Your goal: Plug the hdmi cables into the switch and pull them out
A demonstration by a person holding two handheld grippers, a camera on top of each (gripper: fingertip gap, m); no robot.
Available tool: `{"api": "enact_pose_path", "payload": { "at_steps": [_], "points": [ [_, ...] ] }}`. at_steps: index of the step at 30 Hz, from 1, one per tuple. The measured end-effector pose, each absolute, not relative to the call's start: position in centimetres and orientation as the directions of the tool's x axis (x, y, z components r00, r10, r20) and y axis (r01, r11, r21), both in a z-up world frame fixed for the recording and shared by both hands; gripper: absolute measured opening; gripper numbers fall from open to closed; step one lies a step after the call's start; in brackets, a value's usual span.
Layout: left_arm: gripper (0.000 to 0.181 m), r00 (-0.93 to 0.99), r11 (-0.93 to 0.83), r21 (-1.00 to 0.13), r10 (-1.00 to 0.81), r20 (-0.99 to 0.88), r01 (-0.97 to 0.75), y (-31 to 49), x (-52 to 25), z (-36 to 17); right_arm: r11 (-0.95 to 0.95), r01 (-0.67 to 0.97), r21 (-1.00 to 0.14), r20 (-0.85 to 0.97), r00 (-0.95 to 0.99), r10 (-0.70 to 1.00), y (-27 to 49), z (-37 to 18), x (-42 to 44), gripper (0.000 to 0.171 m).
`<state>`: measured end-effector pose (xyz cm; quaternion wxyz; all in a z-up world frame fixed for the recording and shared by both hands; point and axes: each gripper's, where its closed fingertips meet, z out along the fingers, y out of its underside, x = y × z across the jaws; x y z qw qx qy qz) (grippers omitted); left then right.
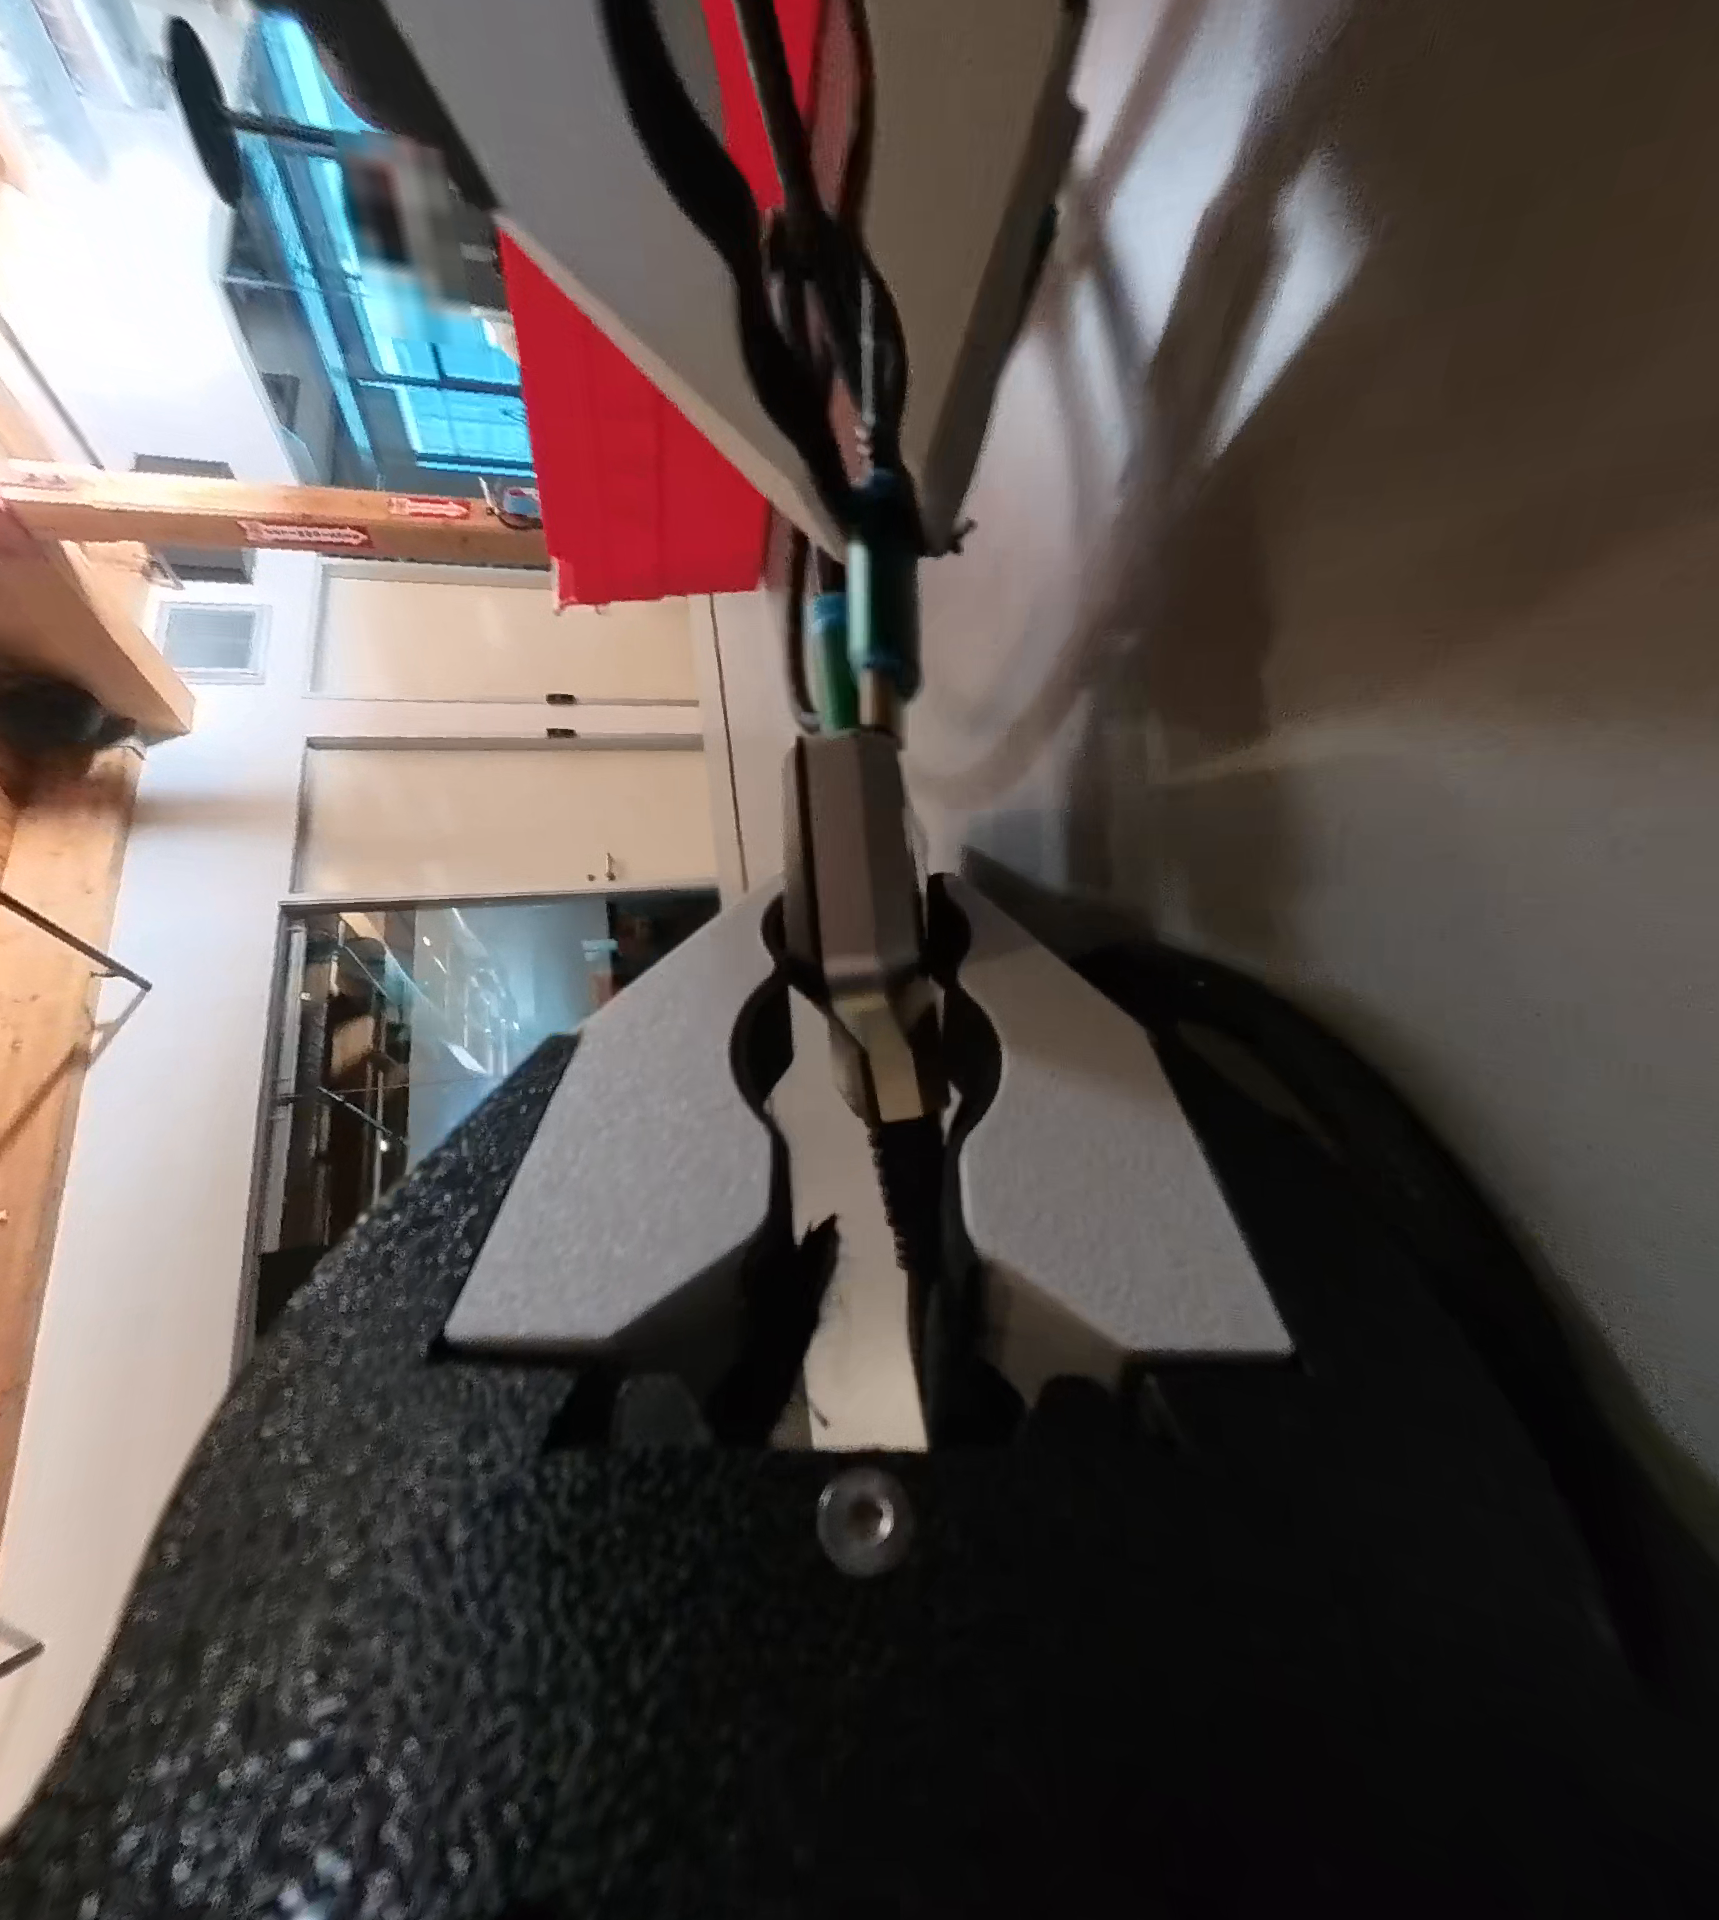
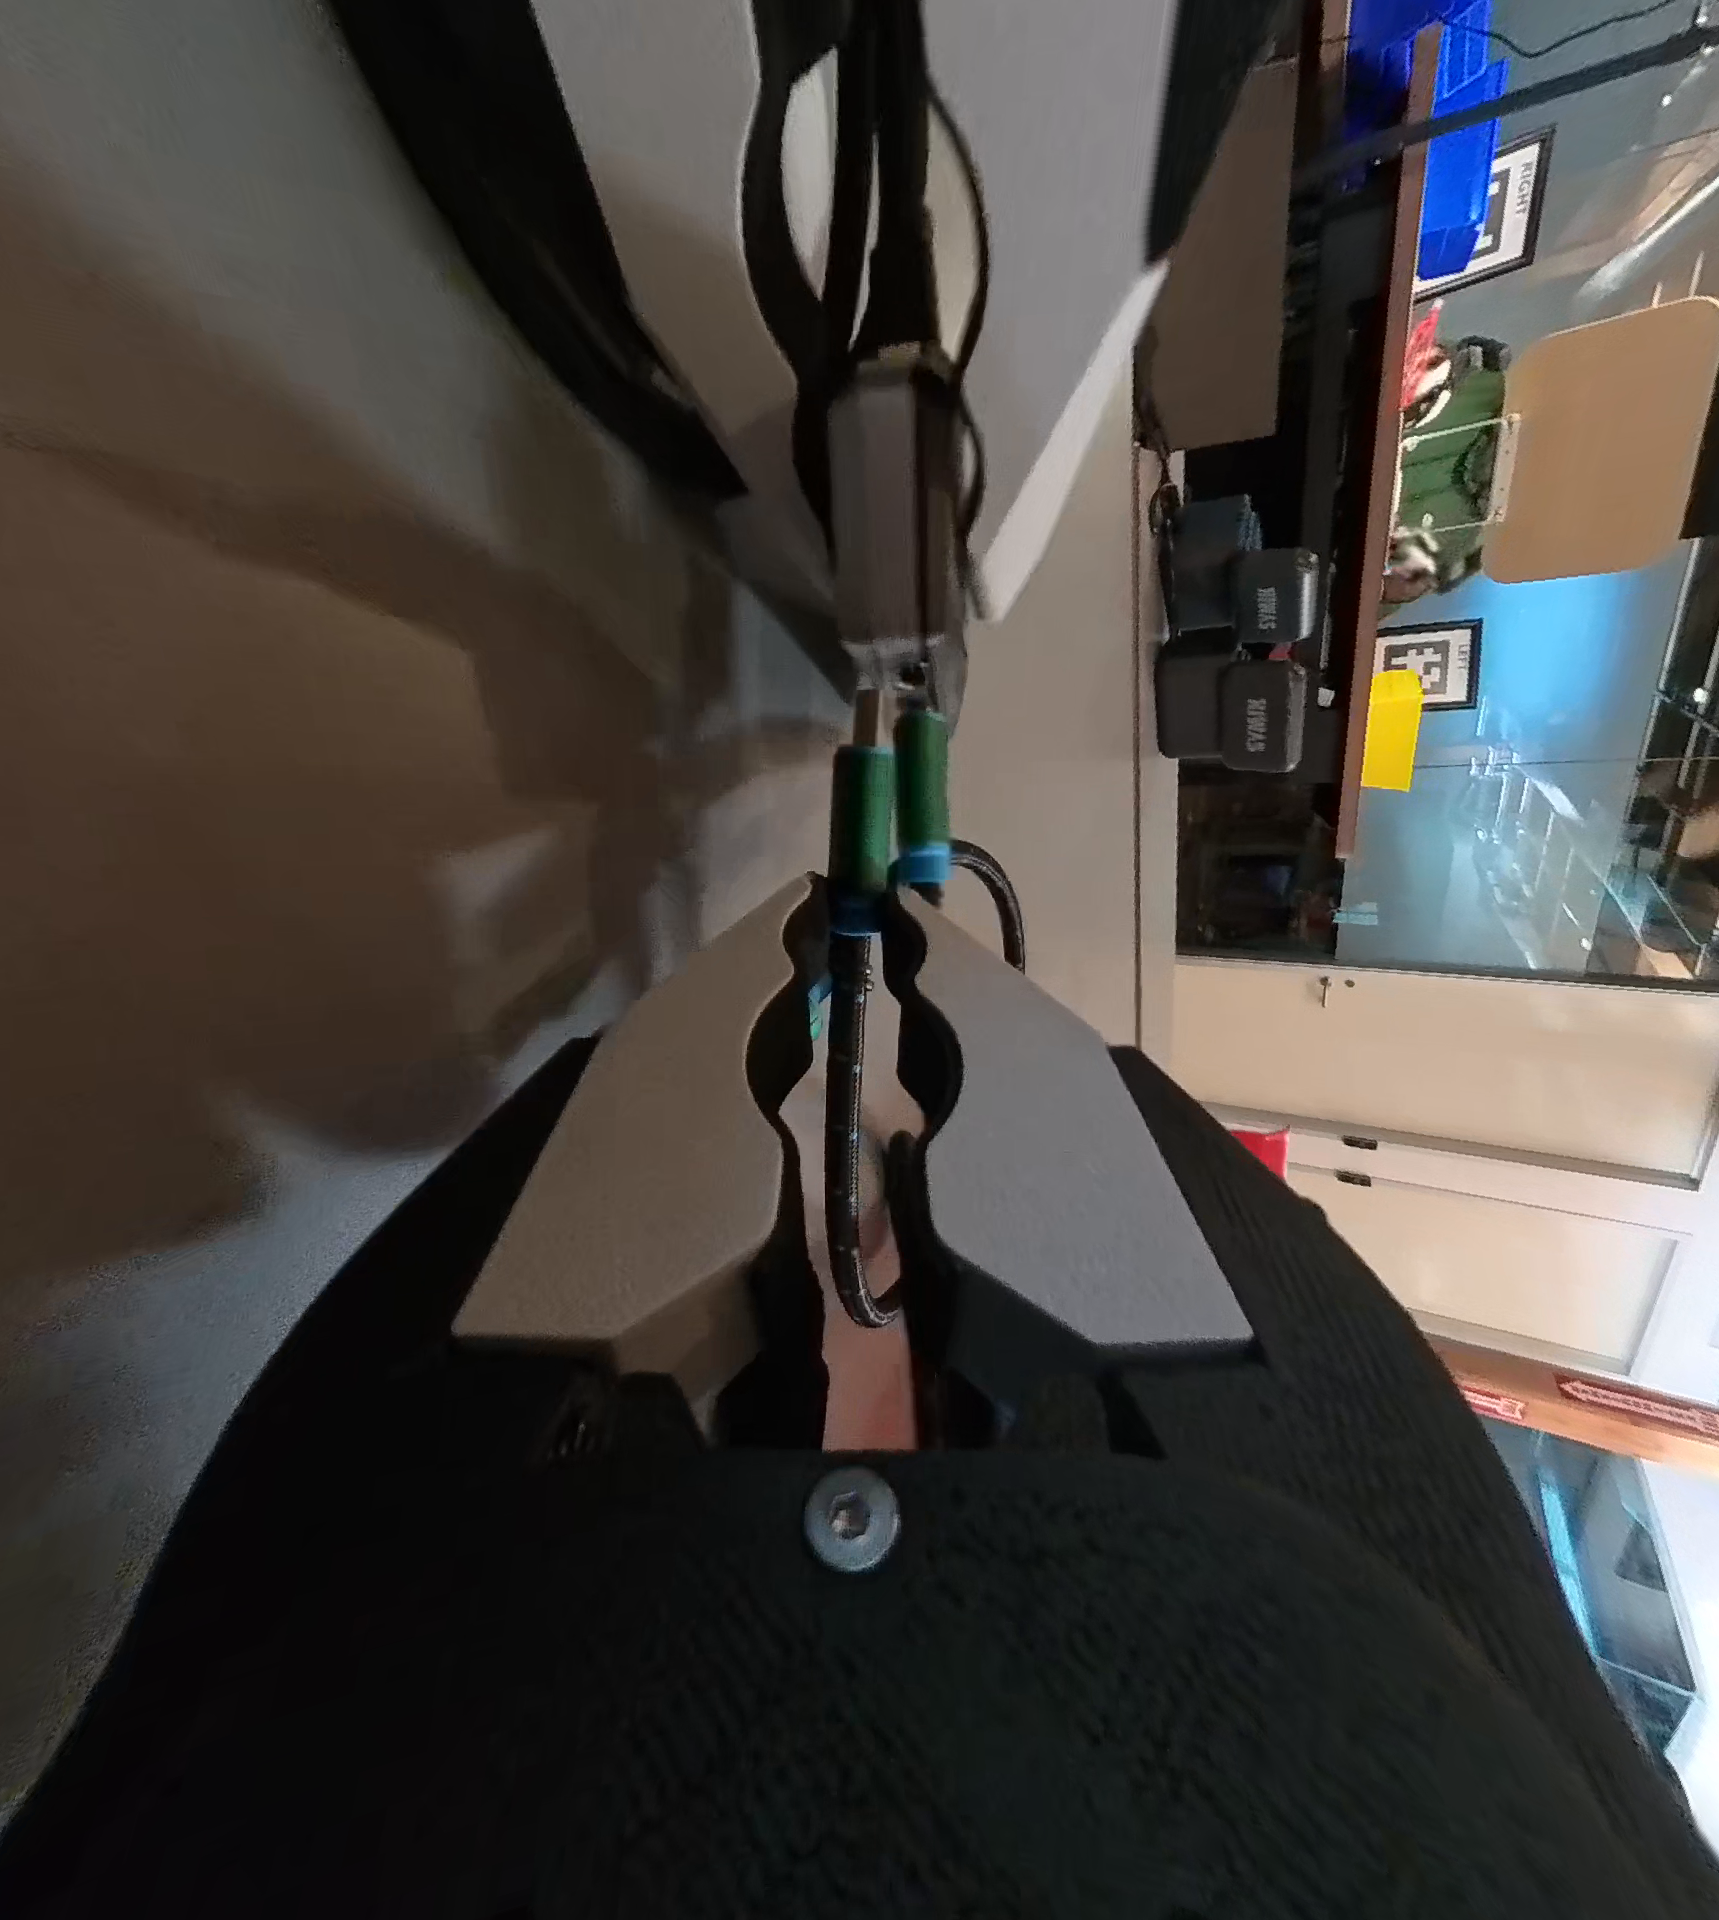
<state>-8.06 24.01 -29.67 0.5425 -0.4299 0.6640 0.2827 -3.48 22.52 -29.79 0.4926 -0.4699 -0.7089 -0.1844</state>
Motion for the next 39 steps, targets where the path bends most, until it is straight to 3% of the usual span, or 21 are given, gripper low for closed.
{"api": "enact_pose_path", "payload": {
  "at_steps": [5,7,12,22,29,33,39],
  "points": [
    [0.054,0.019,0.498,-0.189,-0.325,-0.945,-0.846,22.5,-8.3,-29.1,0.490,0.847,-0.207,0.861,-0.081,0.503,22.4,-30.7,-3.5,0.008],
    [0.050,0.018,0.500,-0.190,-0.329,-0.944,-0.845,22.3,-8.8,-29.1,0.492,0.844,-0.213,0.859,-0.079,0.506,22.3,-30.8,-3.5,0.008],
    [0.020,-0.095,0.508,-0.039,-0.235,-0.967,-0.861,22.6,-9.3,-29.5,0.473,0.845,-0.250,0.866,-0.023,0.500,22.6,-29.8,-3.4,0.007],
    [0.018,-0.002,0.365,-0.156,-0.396,-0.918,-0.918,22.7,-8.6,-29.4,0.446,0.885,-0.133,0.923,-0.054,0.381,22.9,-29.6,-3.3,0.008],
    [0.018,-0.011,0.357,-0.146,-0.402,-0.916,-0.923,22.6,-8.5,-29.4,0.420,0.882,-0.214,0.893,0.002,0.450,22.7,-29.3,-3.3,0.008],
    [0.018,-0.021,0.357,-0.137,-0.406,-0.914,-0.924,22.5,-8.5,-29.4,0.422,0.889,-0.179,0.903,-0.022,0.429,22.7,-29.4,-3.3,0.008],
    [0.018,-0.041,0.363,-0.118,-0.400,-0.915,-0.924,22.5,-8.5,-29.4,0.413,0.884,-0.220,0.885,0.002,0.466,22.7,-29.4,-3.3,0.008]
  ]
}}
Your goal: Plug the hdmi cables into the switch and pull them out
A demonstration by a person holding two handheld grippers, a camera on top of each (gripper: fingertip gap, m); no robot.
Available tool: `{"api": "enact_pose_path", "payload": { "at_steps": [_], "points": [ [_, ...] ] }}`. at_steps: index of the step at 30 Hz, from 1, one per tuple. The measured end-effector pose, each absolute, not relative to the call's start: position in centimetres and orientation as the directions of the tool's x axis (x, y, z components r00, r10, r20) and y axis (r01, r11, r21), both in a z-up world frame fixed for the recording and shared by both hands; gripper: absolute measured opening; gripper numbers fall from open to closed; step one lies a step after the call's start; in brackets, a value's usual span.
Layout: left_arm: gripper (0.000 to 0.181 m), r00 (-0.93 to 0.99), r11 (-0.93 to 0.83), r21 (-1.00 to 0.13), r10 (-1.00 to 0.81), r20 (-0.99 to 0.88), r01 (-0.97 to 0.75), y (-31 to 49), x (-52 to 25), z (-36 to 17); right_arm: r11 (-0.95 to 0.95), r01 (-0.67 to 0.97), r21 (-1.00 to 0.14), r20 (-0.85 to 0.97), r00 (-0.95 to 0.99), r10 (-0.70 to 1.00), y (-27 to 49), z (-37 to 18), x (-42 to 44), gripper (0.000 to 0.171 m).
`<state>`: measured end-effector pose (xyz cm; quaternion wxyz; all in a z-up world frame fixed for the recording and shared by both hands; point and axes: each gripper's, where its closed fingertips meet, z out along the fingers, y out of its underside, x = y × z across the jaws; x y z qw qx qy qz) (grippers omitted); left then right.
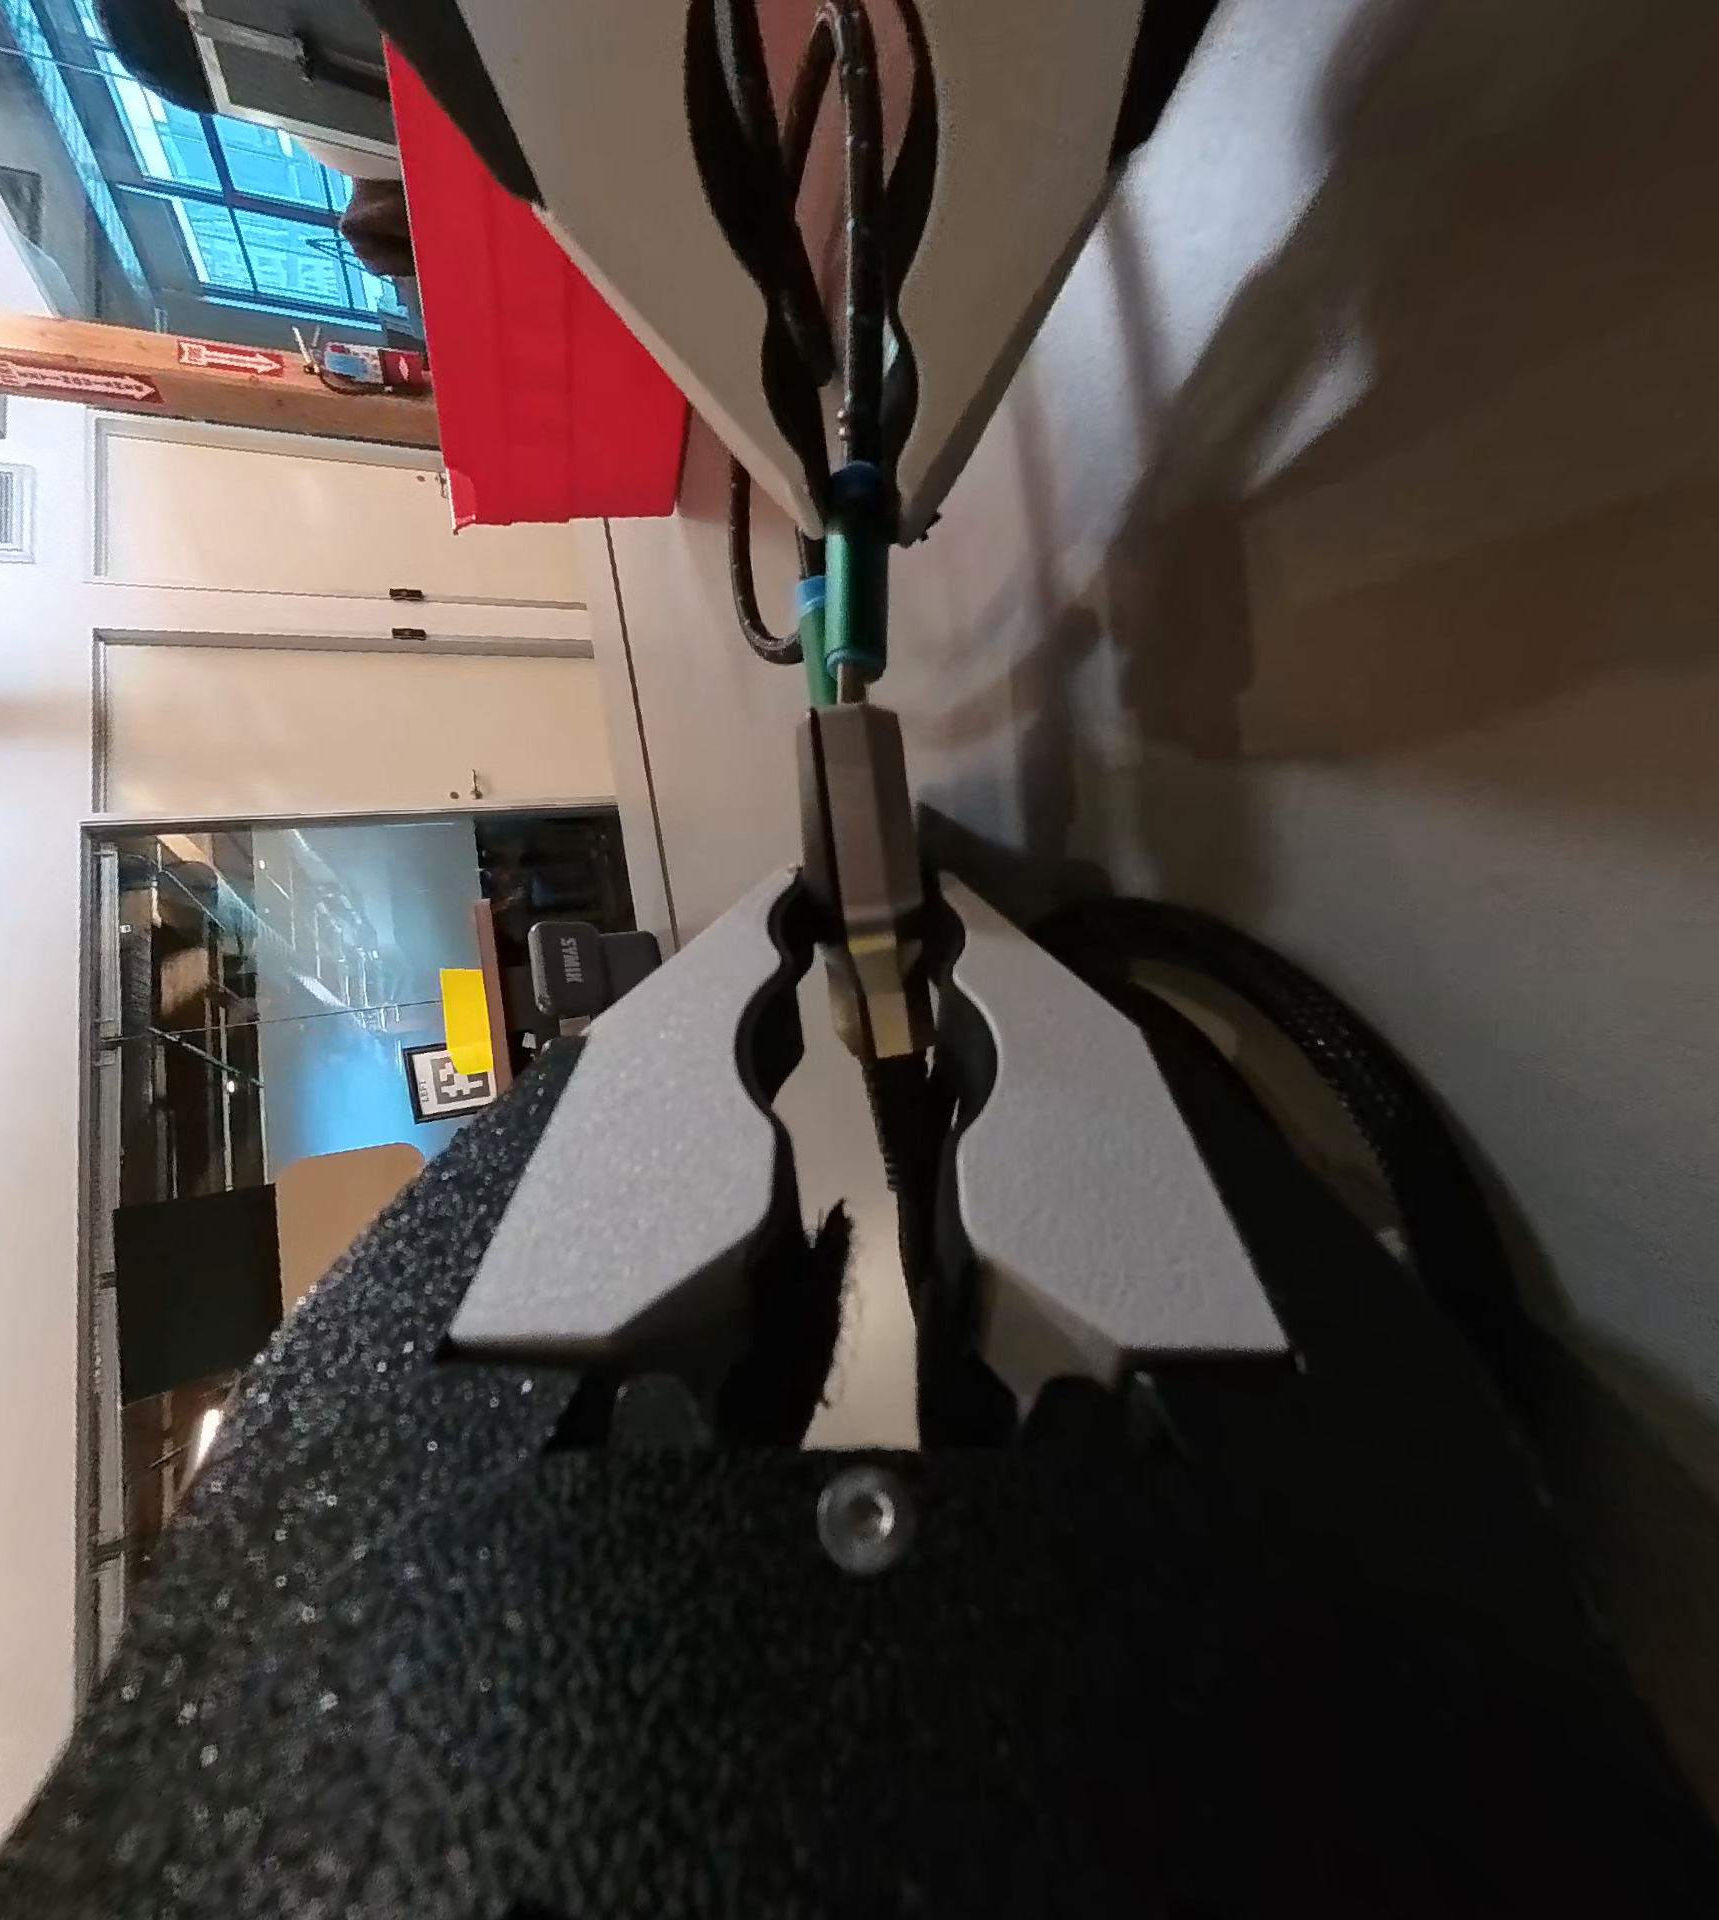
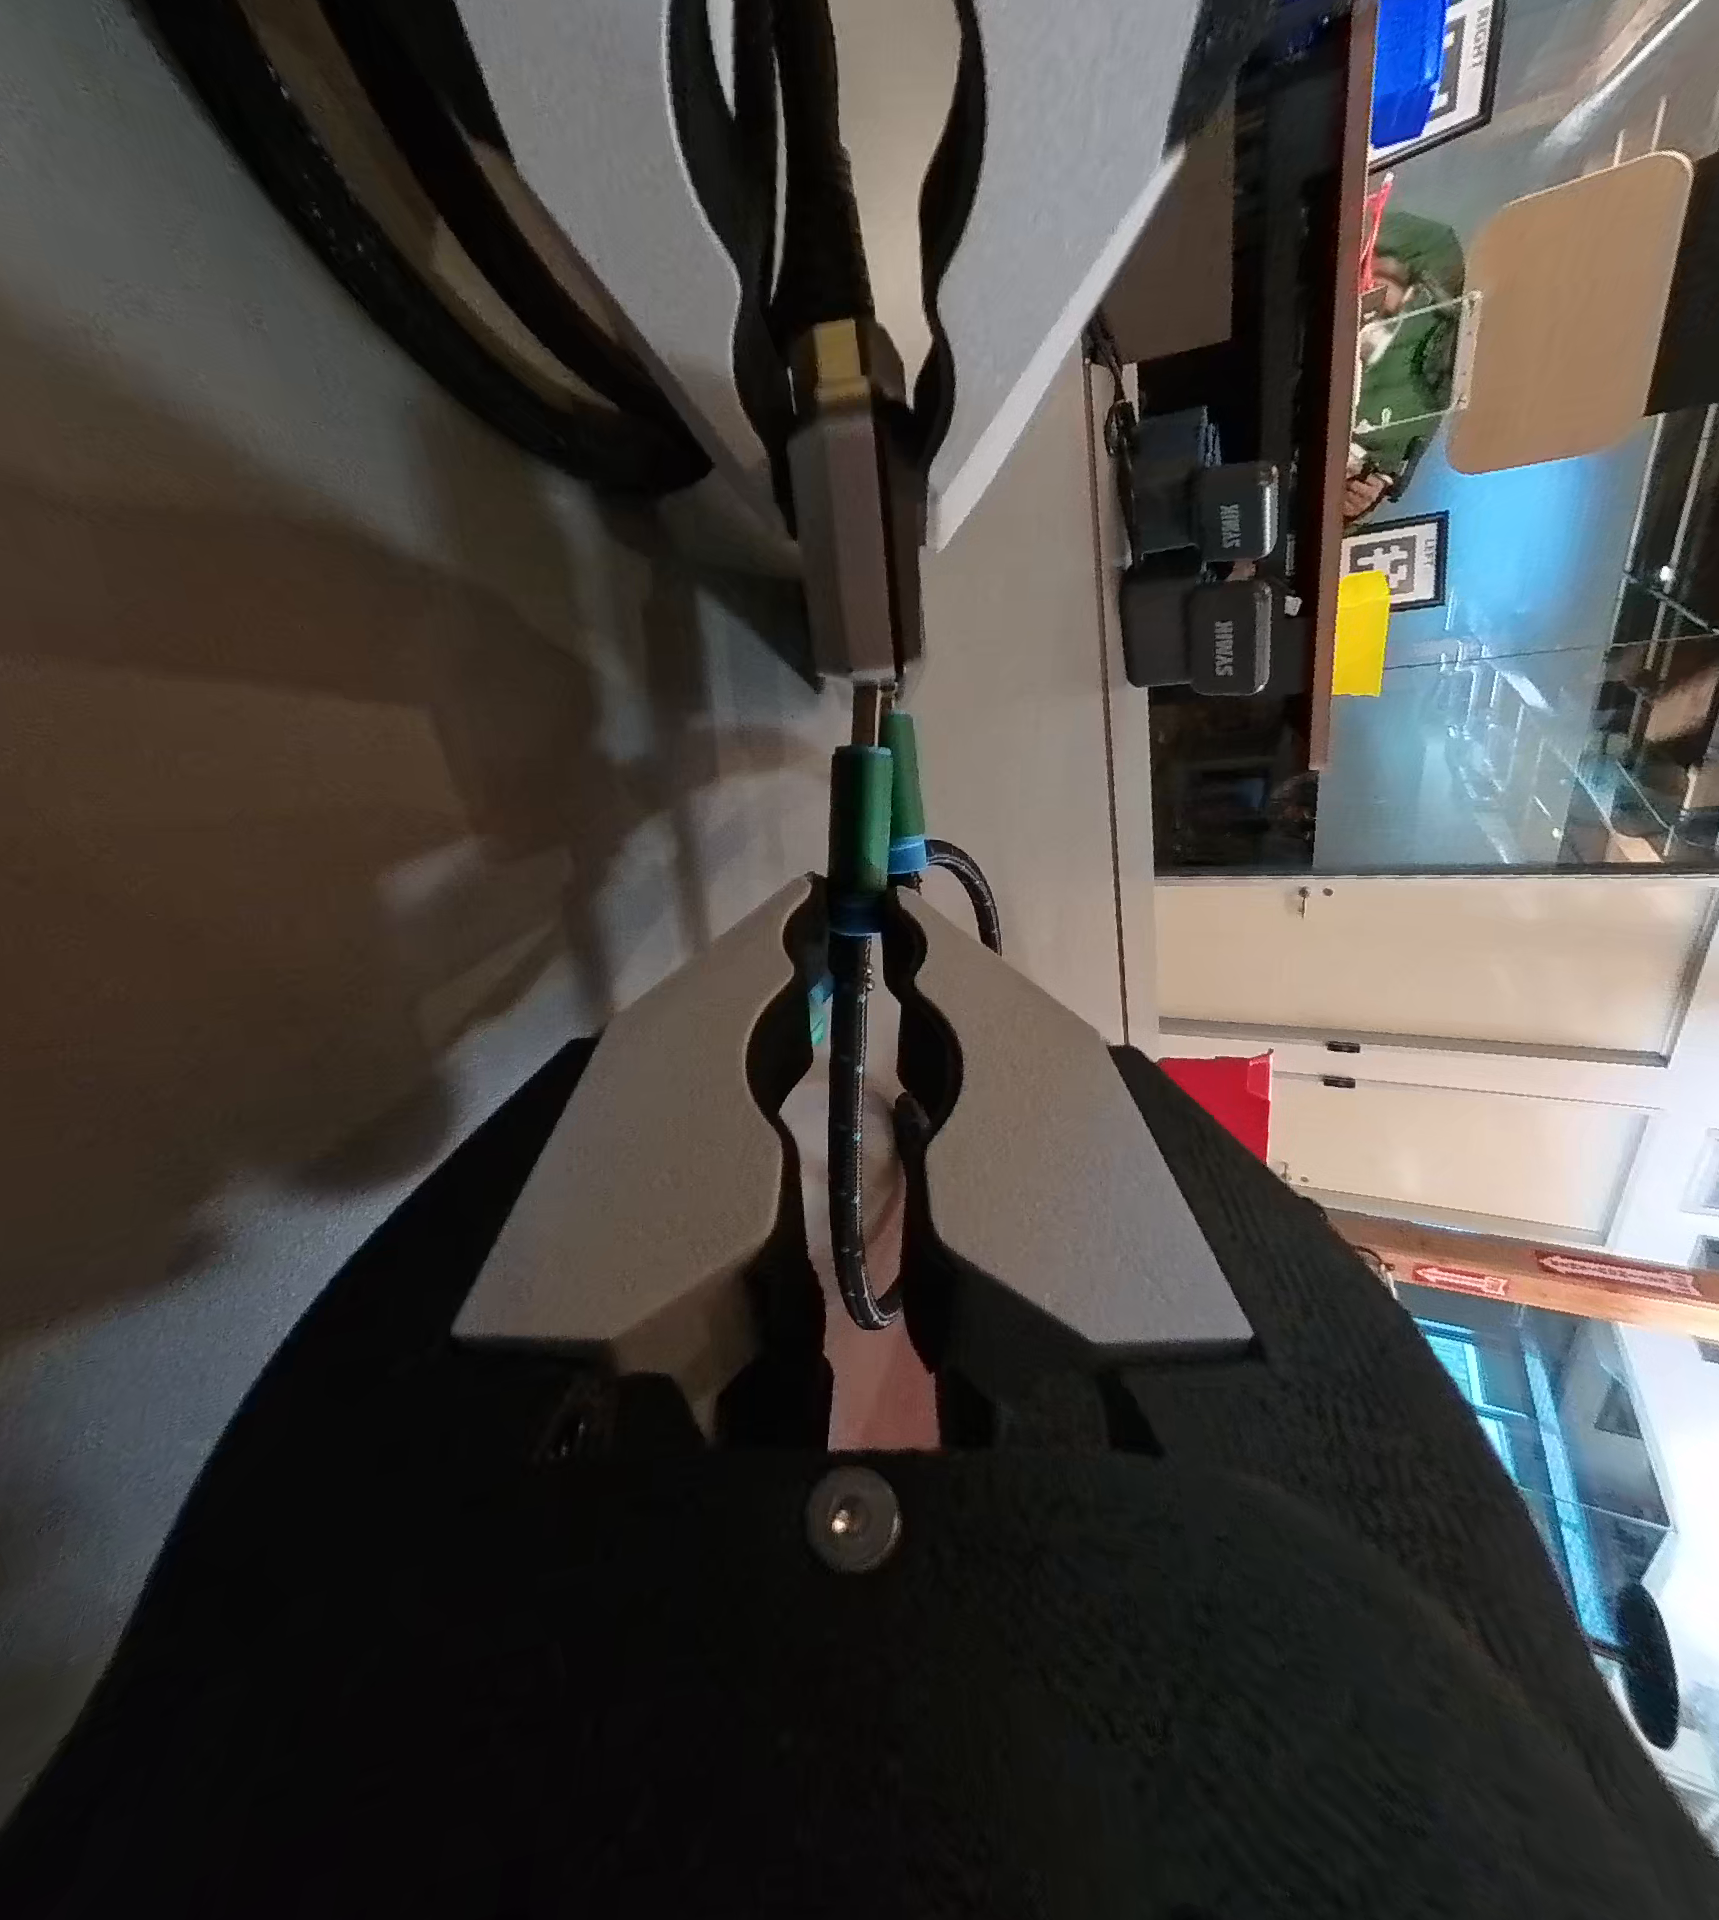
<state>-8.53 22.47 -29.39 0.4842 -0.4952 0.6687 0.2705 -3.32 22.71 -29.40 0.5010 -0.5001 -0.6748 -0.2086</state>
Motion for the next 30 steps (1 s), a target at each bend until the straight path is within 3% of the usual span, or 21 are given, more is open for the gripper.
{"api": "enact_pose_path", "payload": {
  "at_steps": [6,9,17,30],
  "points": [
    [0.019,-0.067,0.370,-0.090,-0.391,-0.918,-0.925,22.32,-8.46,-29.45,0.377,0.877,-0.300,0.845,0.060,0.532,22.65,-29.33,-3.35,0.008],
    [0.019,-0.056,0.365,-0.104,-0.401,-0.914,-0.925,22.34,-8.48,-29.40,0.417,0.884,-0.213,0.886,-0.005,0.464,22.69,-29.29,-3.35,0.007],
    [0.018,-0.053,0.357,-0.109,-0.415,-0.908,-0.928,22.26,-8.54,-29.32,0.467,0.878,-0.110,0.914,-0.096,0.395,22.63,-29.21,-3.40,0.008],
    [0.018,-0.053,0.370,-0.122,-0.430,-0.901,-0.921,22.15,-8.58,-29.25,0.513,0.857,-0.046,0.918,-0.165,0.360,22.45,-29.15,-3.42,0.007]
  ]
}}
